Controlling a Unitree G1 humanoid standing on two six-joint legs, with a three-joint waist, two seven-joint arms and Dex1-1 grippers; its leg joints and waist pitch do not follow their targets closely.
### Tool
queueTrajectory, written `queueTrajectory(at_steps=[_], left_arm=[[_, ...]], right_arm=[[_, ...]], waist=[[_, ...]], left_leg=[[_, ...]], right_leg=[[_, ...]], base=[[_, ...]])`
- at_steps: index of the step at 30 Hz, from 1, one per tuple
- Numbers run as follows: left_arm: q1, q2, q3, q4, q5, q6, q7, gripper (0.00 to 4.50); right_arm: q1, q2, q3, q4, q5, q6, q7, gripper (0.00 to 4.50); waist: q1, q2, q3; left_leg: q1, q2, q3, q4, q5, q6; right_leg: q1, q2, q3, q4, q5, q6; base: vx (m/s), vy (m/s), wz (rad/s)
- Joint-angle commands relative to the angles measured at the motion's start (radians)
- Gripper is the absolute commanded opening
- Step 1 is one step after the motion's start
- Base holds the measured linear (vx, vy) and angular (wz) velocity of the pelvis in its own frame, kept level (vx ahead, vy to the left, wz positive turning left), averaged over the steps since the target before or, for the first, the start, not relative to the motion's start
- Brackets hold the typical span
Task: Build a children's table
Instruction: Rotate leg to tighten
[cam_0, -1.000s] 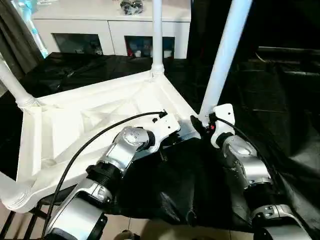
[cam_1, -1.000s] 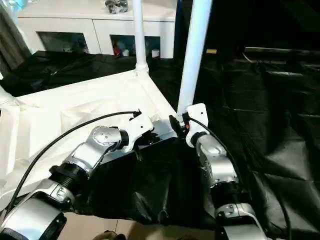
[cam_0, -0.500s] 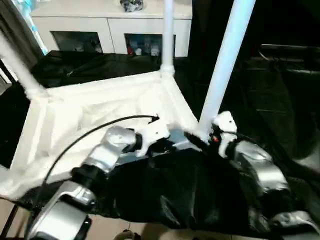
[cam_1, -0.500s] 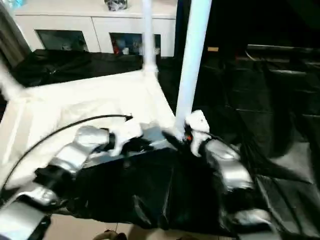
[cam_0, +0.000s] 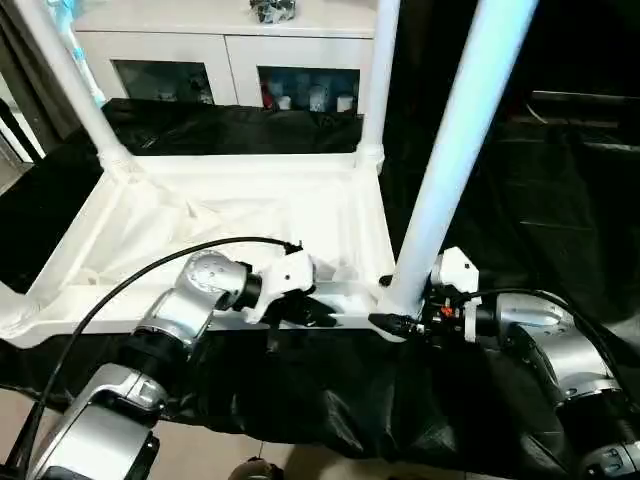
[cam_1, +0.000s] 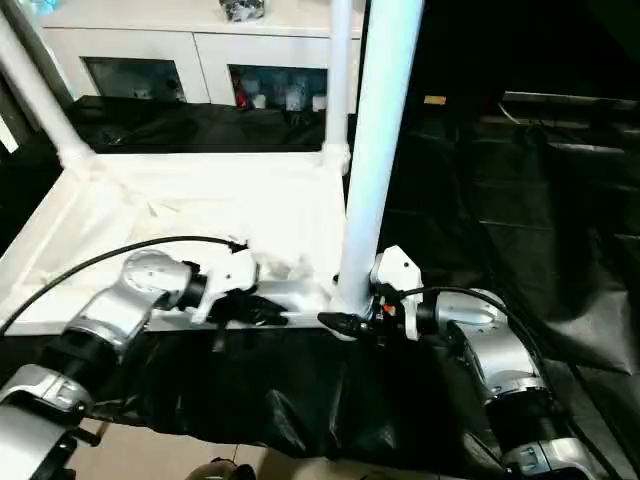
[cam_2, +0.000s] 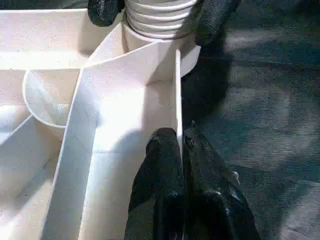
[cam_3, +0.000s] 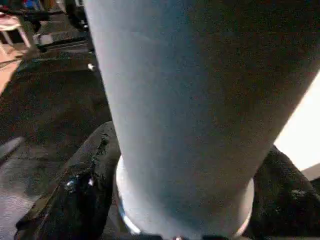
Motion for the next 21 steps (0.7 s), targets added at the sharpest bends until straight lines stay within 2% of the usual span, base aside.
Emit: queueTrajectory(at_steps=[1, 3, 7, 9, 11, 13, 15, 16, 17, 18, 19, 20, 21], left_arm=[[-0.003, 0.006, -0.002, -0.026, -0.017, -0.014, -0.017, 0.00], [-0.004, 0.007, 0.000, -0.022, -0.016, -0.011, -0.019, 0.00], [-0.006, 0.004, 0.007, -0.017, -0.014, 0.002, -0.011, 0.00], [-0.015, -0.004, 0.008, 0.001, 0.011, -0.001, 0.042, 0.00], [-0.033, -0.022, 0.013, 0.027, 0.048, 0.015, 0.139, 0.00], [-0.058, -0.063, 0.038, 0.043, 0.063, 0.069, 0.261, 0.00], [-0.068, -0.083, 0.049, 0.045, 0.067, 0.096, 0.309, 0.00], [-0.076, -0.113, 0.059, 0.038, 0.068, 0.128, 0.361, 0.00], [-0.081, -0.140, 0.064, 0.030, 0.069, 0.157, 0.404, 0.00], [-0.083, -0.163, 0.067, 0.021, 0.069, 0.178, 0.432, 0.00], [-0.082, -0.168, 0.067, 0.020, 0.070, 0.182, 0.440, 0.00], [-0.079, -0.197, 0.063, 0.010, 0.079, 0.202, 0.483, 0.00], [-0.073, -0.208, 0.057, 0.002, 0.086, 0.206, 0.495, 0.00]], right_arm=[[-0.001, -0.001, 0.021, -0.026, 0.014, 0.013, 0.027, 3.06], [0.000, -0.002, 0.023, -0.032, 0.018, 0.022, 0.032, 2.82], [0.011, 0.001, 0.027, -0.043, 0.020, 0.042, 0.024, 2.78], [0.019, 0.015, 0.017, -0.042, 0.020, 0.070, -0.013, 2.75], [0.020, 0.056, -0.014, -0.031, 0.027, 0.120, -0.098, 2.74], [0.013, 0.124, -0.046, 0.003, -0.012, 0.121, -0.261, 2.74], [0.008, 0.155, -0.058, 0.023, -0.027, 0.116, -0.330, 2.74], [-0.001, 0.196, -0.071, 0.047, -0.047, 0.110, -0.419, 2.74], [-0.012, 0.235, -0.081, 0.070, -0.060, 0.108, -0.496, 2.74], [-0.020, 0.268, -0.085, 0.086, -0.067, 0.106, -0.545, 2.74], [-0.023, 0.275, -0.085, 0.089, -0.069, 0.106, -0.557, 2.74], [-0.038, 0.323, -0.088, 0.108, -0.079, 0.106, -0.629, 2.74], [-0.044, 0.346, -0.087, 0.110, -0.083, 0.109, -0.655, 2.74]], waist=[[0.000, -0.013, -0.072], [0.000, -0.016, -0.071], [0.001, -0.015, -0.072], [0.001, -0.013, -0.070], [0.000, -0.011, -0.069], [-0.003, -0.014, -0.065], [-0.008, -0.016, -0.063], [-0.010, -0.017, -0.062], [-0.011, -0.012, -0.062], [-0.017, -0.012, -0.061], [-0.020, -0.014, -0.061], [-0.021, -0.015, -0.063], [-0.027, -0.015, -0.062]], left_leg=[[0.019, 0.036, -0.005, -0.071, -0.278, 0.055], [0.019, 0.036, -0.004, -0.070, -0.276, 0.055], [0.018, 0.035, -0.004, -0.069, -0.266, 0.054], [0.018, 0.035, -0.004, -0.070, -0.267, 0.053], [0.021, 0.034, -0.005, -0.072, -0.289, 0.041], [0.025, 0.032, -0.006, -0.074, -0.322, 0.021], [0.026, 0.029, -0.009, -0.076, -0.340, -0.002], [0.026, 0.029, -0.010, -0.077, -0.347, -0.005], [0.024, 0.028, -0.011, -0.078, -0.349, -0.010], [0.023, 0.027, -0.014, -0.080, -0.359, -0.016], [0.023, 0.026, -0.013, -0.080, -0.365, -0.017], [0.027, 0.025, -0.013, -0.078, -0.367, -0.016], [0.025, 0.024, -0.014, -0.079, -0.369, -0.013]], right_leg=[[0.046, -0.049, 0.036, -0.072, -0.237, -0.251], [0.046, -0.049, 0.037, -0.073, -0.236, -0.252], [0.047, -0.050, 0.037, -0.073, -0.243, -0.246], [0.045, -0.048, 0.037, -0.074, -0.243, -0.245], [0.044, -0.050, 0.036, -0.077, -0.279, -0.237], [0.038, -0.051, 0.037, -0.084, -0.340, -0.221], [0.038, -0.054, 0.035, -0.092, -0.422, -0.188], [0.037, -0.053, 0.035, -0.095, -0.438, -0.178], [0.036, -0.054, 0.036, -0.093, -0.438, -0.177], [0.037, -0.054, 0.032, -0.096, -0.451, -0.170], [0.037, -0.052, 0.032, -0.098, -0.459, -0.165], [0.033, -0.053, 0.033, -0.100, -0.459, -0.164], [0.034, -0.051, 0.032, -0.101, -0.453, -0.165]], base=[[0.000, 0.000, 0.00], [0.000, 0.000, 0.00], [0.000, 0.000, 0.00], [0.000, 0.000, 0.00], [0.000, 0.000, 0.00], [0.000, 0.000, 0.00], [0.000, 0.000, 0.00], [0.000, 0.000, 0.00], [0.000, 0.000, 0.00], [0.000, 0.000, 0.00], [0.000, 0.000, 0.00], [0.000, 0.000, 0.00], [0.000, 0.000, 0.00]])
